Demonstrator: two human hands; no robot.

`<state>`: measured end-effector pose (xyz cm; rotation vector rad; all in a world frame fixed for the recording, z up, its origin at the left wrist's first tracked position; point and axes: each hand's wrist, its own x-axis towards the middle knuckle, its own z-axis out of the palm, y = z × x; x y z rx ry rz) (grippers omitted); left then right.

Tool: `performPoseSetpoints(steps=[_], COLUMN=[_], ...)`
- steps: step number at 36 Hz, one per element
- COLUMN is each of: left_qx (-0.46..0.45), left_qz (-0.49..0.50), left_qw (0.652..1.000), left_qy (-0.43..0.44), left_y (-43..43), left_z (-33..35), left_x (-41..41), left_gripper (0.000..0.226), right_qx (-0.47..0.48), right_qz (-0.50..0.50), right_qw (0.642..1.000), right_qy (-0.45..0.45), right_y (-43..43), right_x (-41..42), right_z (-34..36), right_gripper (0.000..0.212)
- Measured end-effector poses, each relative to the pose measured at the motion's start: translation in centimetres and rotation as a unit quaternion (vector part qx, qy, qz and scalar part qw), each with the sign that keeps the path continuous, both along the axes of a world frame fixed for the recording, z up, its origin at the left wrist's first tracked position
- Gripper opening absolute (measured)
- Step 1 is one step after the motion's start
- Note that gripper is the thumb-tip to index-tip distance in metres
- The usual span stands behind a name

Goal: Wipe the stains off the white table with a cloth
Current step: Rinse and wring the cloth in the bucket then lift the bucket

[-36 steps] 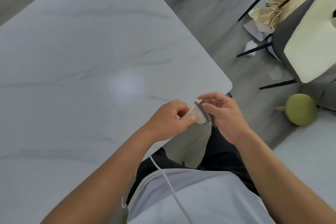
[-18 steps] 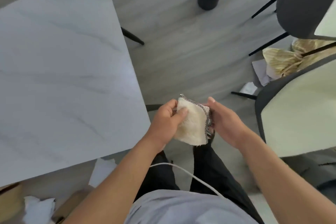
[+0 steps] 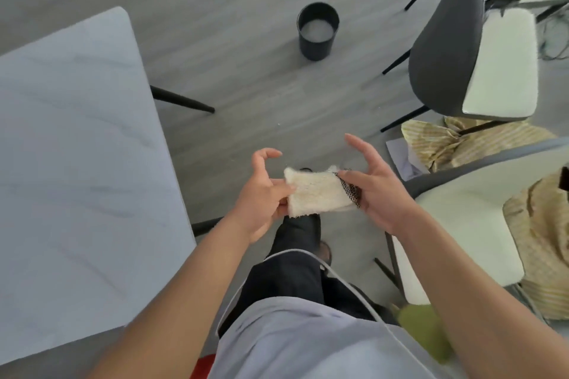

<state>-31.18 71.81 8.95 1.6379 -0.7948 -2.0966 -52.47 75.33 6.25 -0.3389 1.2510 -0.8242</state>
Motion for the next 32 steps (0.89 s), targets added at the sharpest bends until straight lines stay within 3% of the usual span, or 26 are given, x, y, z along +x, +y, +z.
performPoseSetpoints(steps=[4,10,13,16,20,25,28,31,32], left_qx=[0.034,0.139,0.146,0.168,0.176,0.161,0.141,0.1,0.092], left_qz=[-0.025,-0.001,-0.026,-0.009,0.03,0.014,0.053,0.098,0.11], left_qw=[0.998,0.983,0.975,0.966,0.975,0.987,0.985,0.983,0.981], left_qy=[0.038,0.12,0.164,0.198,0.13,0.0,-0.079,-0.119,-0.134], left_y=[-6.4,-17.4,-21.8,-26.4,-31.6,-38.6,-43.4,-49.6,-50.8], left_z=[-0.8,-3.2,-3.8,-4.4,-5.4,-8.9,-13.3,-19.8,-21.0], left_x=[-1.6,-3.1,-3.6,-4.6,-6.6,-10.5,-13.0,-15.9,-16.5], left_gripper=[0.027,0.049,0.048,0.041,0.029,0.026,0.023,0.003,0.008], right_qx=[0.024,0.049,0.053,0.04,0.032,0.082,0.1,0.129,0.144], right_qz=[0.035,0.116,0.179,0.144,0.125,0.078,0.045,-0.019,-0.039], right_qw=[0.999,0.992,0.982,0.989,0.991,0.993,0.994,0.991,0.988], right_qy=[0.021,0.022,0.017,-0.019,-0.033,0.017,0.022,0.032,0.038], right_y=[-6.0,-15.0,-18.3,-22.8,-29.1,-37.8,-43.8,-50.3,-51.4], right_x=[-1.9,-5.5,-6.7,-8.3,-9.6,-10.8,-11.3,-12.0,-11.9], right_z=[-0.2,-1.5,-1.4,-1.9,-3.2,-7.1,-12.4,-19.9,-21.4], right_gripper=[0.029,0.039,0.051,0.048,0.034,0.025,0.024,0.02,0.018])
